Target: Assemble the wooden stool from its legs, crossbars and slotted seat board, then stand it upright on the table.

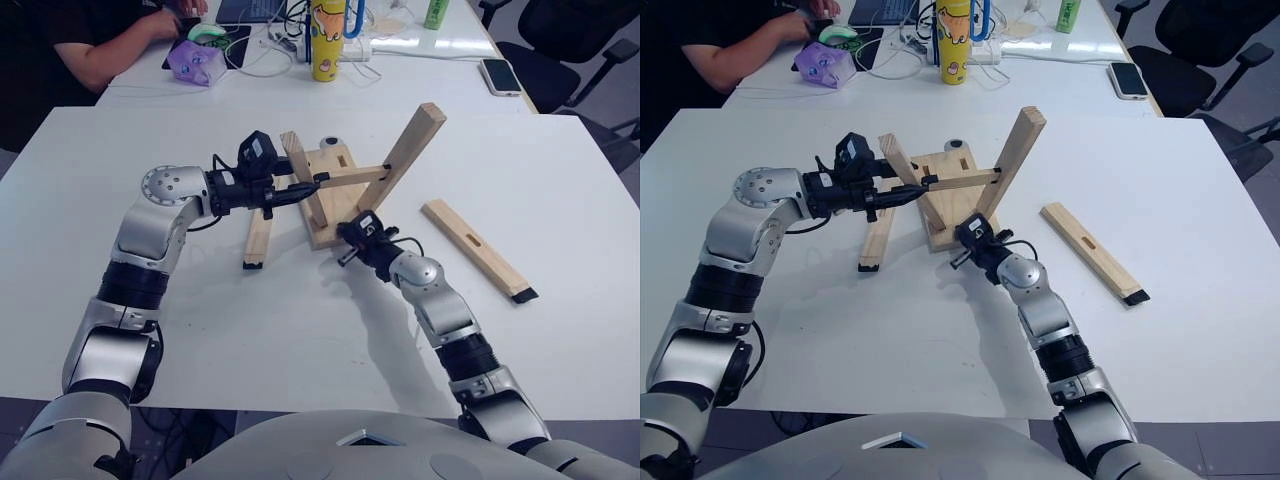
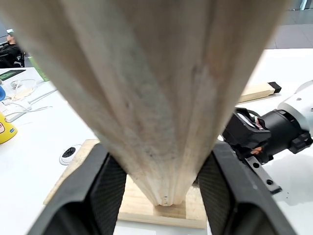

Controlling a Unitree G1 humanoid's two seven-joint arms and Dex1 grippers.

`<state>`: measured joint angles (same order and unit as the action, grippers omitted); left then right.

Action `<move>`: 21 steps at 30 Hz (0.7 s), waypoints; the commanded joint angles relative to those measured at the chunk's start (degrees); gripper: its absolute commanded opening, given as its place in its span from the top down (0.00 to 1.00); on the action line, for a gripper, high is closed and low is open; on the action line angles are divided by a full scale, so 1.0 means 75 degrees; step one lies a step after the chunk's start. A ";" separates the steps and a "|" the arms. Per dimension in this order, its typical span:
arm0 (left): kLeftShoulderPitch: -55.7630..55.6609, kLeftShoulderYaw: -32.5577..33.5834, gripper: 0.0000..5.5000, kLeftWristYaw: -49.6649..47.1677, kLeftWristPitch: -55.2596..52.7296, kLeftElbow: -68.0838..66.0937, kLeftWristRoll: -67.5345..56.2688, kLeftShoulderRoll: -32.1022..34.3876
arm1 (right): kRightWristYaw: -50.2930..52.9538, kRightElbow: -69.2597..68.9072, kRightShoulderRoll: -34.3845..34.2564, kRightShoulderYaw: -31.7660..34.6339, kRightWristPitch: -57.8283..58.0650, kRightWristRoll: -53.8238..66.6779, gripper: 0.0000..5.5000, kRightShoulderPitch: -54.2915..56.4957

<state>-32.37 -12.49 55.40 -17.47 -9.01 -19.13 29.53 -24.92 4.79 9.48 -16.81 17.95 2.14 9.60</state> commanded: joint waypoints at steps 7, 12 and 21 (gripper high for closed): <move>0.0435 -0.0545 0.63 0.0031 -0.0497 -0.0747 0.0586 -0.0133 | -0.0191 -0.3126 -0.0577 0.0865 -0.0619 0.1635 1.00 -0.0441; 0.0465 -0.0494 0.63 0.0073 -0.0559 -0.0735 0.0516 -0.0113 | 0.0674 -0.3963 -0.0469 0.1071 -0.0884 0.0761 1.00 0.0289; 0.0410 -0.0570 0.63 0.0119 -0.0601 -0.0689 0.0481 -0.0190 | 0.1685 -0.2623 -0.0484 0.0344 -0.1196 -0.1344 1.00 0.1422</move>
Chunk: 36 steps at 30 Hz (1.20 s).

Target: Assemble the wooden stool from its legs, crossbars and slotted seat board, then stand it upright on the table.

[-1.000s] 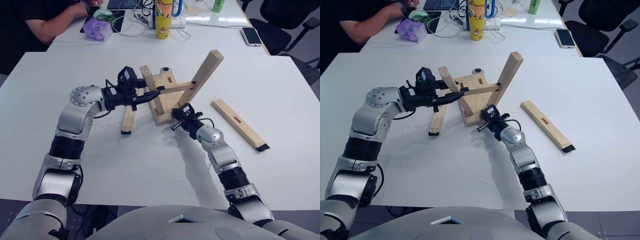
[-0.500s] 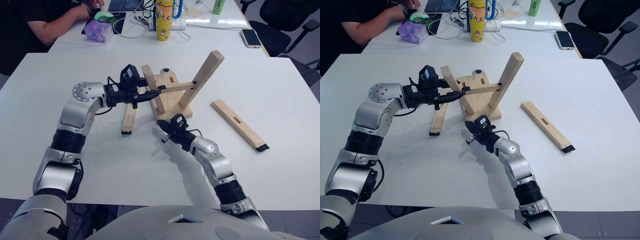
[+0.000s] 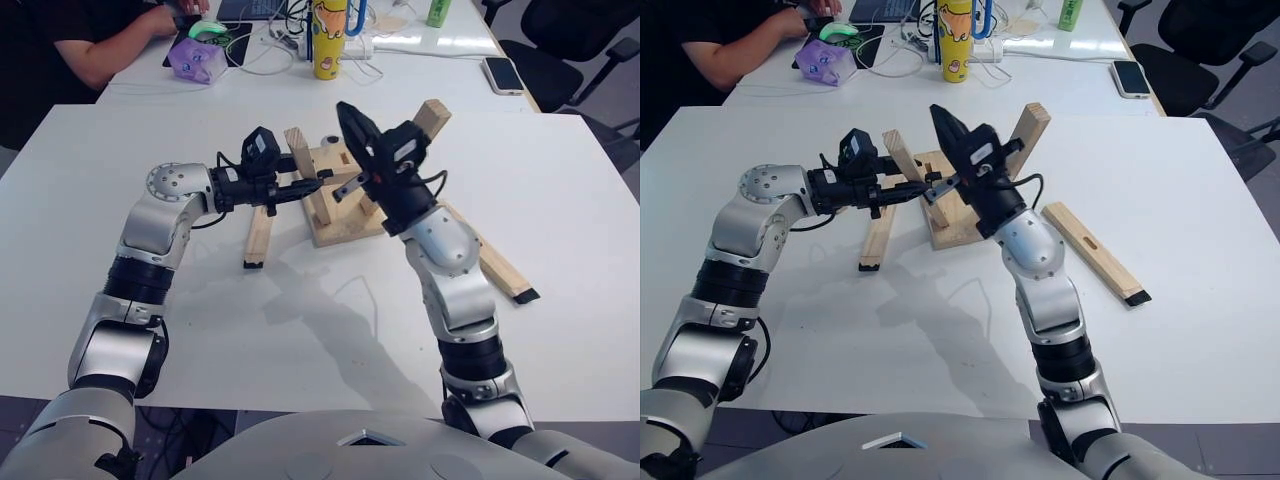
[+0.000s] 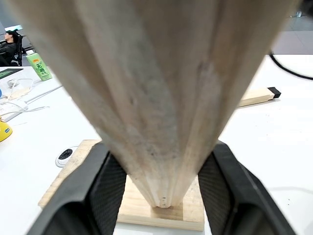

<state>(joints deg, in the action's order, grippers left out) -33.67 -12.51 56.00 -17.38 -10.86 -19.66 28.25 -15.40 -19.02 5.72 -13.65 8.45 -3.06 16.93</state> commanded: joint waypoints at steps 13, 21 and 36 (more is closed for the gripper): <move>0.0566 -0.0680 0.63 -0.0025 -0.0629 -0.0335 0.0595 -0.0094 | -0.0361 0.2053 0.0509 -0.0741 0.0553 -0.0810 1.00 -0.0170; 0.0483 -0.0681 0.63 0.0002 -0.0591 -0.0474 0.0615 -0.0098 | -0.0685 0.0725 0.0456 0.0299 -0.1235 0.0830 1.00 -0.1072; -0.0071 -0.0761 0.63 0.0552 -0.0249 -0.0916 0.0689 -0.0076 | 0.0126 0.3861 -0.0072 0.0353 -0.0167 0.0369 1.00 -0.1238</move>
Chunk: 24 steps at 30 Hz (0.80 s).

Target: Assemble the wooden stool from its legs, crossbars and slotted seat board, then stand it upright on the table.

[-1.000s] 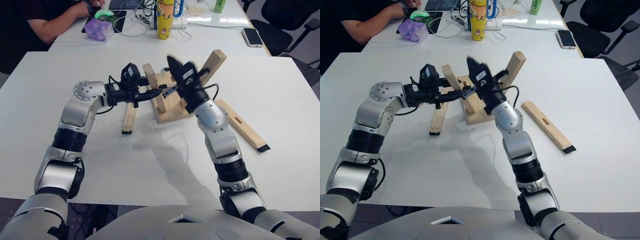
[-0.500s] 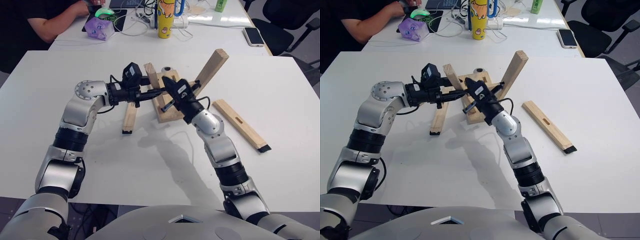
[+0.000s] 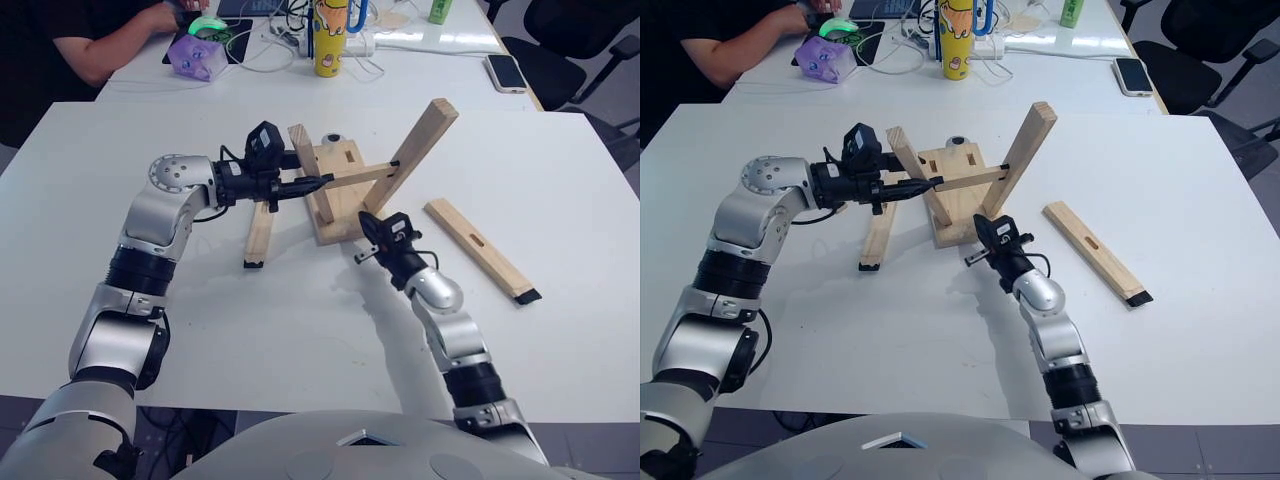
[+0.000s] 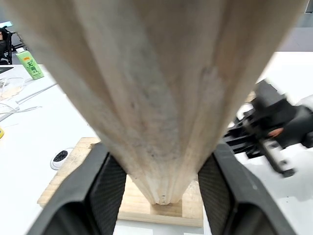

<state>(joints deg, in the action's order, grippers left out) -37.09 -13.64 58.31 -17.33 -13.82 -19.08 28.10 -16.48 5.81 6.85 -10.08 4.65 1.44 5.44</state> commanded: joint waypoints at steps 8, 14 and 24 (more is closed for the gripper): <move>0.0382 -0.0138 0.63 -0.0148 0.0329 -0.0851 0.0460 -0.0348 | 0.0074 0.0996 -0.0105 -0.0797 0.2182 -0.0881 1.00 0.0398; 0.0563 0.0718 0.63 -0.0625 0.1001 -0.0910 0.0068 -0.0888 | -0.0219 0.1120 0.0031 -0.1128 0.2887 -0.0924 1.00 0.0356; 0.1935 0.0911 0.49 -0.1385 0.2190 -0.1016 0.0774 -0.1167 | -0.0067 0.1185 0.0027 -0.0972 0.3063 -0.0857 1.00 0.0438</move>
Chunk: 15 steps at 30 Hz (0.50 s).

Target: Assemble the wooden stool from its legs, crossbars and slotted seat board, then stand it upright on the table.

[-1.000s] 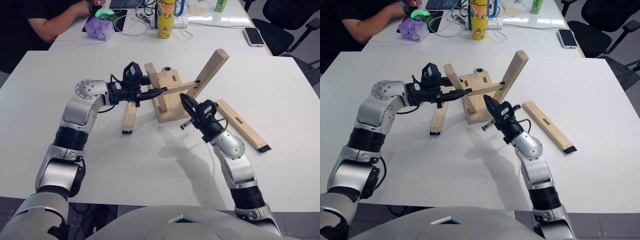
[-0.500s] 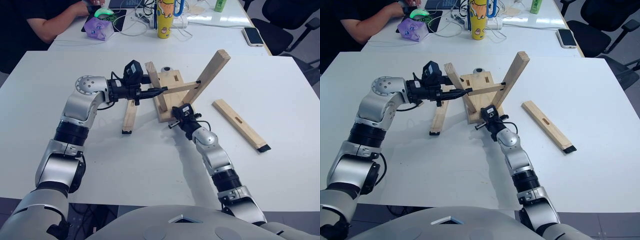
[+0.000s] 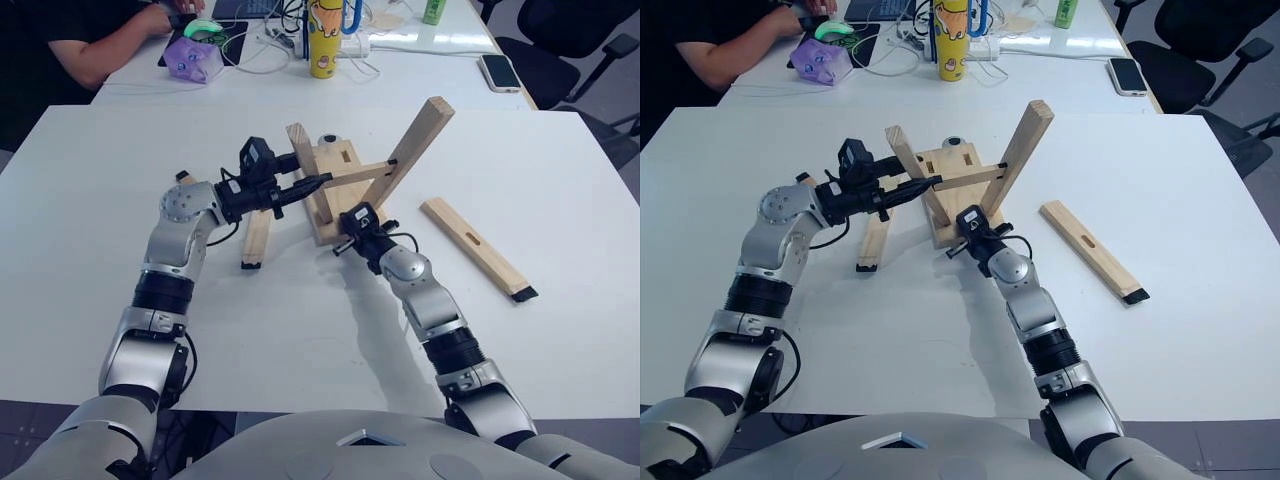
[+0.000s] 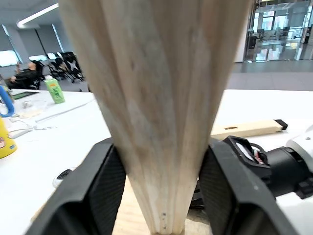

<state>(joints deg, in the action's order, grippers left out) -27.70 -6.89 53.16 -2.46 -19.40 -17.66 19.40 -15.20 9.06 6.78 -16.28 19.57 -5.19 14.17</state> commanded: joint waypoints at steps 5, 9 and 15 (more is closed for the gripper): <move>0.1222 0.0371 0.37 -0.1524 0.0750 0.0612 0.0888 -0.0008 | -0.0138 0.0802 -0.0026 0.0023 0.1156 0.0085 1.00 -0.0767; 0.2311 0.0491 0.27 -0.1782 0.0555 0.1804 0.0971 0.0252 | -0.0122 0.0709 -0.0314 0.0240 0.1351 0.0446 1.00 -0.0746; 0.3457 0.0177 0.14 -0.2624 -0.0168 0.2648 0.1478 0.0000 | -0.0245 0.0322 -0.0609 0.0108 0.1363 0.0708 1.00 -0.0610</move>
<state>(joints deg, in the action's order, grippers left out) -3.07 -5.16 36.38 -1.39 -2.15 -7.63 20.74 -15.29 8.06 3.13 -12.73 23.82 -0.12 14.01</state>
